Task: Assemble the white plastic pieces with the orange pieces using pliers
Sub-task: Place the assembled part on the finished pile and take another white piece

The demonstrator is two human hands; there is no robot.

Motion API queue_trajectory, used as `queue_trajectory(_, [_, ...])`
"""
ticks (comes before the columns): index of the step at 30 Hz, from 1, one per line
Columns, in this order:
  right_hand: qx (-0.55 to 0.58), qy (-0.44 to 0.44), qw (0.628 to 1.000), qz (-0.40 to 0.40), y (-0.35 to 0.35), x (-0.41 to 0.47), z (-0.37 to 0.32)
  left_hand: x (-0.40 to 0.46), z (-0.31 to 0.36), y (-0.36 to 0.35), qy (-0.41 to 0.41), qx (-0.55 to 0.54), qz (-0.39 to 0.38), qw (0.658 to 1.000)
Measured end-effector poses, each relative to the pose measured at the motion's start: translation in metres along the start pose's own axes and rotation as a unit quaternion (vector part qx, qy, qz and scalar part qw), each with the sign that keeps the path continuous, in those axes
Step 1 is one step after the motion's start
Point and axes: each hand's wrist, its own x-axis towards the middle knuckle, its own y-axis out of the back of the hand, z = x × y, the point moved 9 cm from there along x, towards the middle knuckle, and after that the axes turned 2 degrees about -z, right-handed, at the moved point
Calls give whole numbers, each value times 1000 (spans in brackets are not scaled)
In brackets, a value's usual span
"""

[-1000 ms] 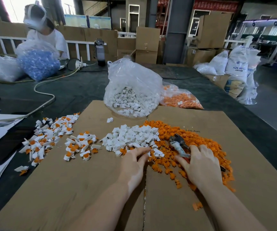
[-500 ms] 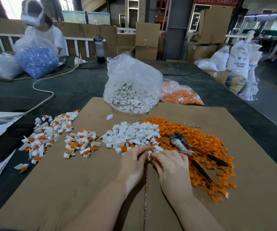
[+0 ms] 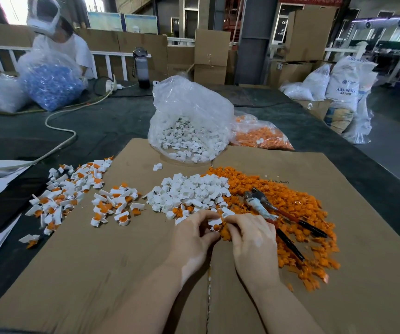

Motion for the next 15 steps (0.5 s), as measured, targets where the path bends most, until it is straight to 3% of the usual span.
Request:
queue_trajectory(10, [-23,35,999,-25,-4,1,-8,-2,2,-4,-15,-19,-17,1000])
queue_trajectory(15, [-39,23,999,-4,-1,-1,-4,-4,8,11,-44,27,60,997])
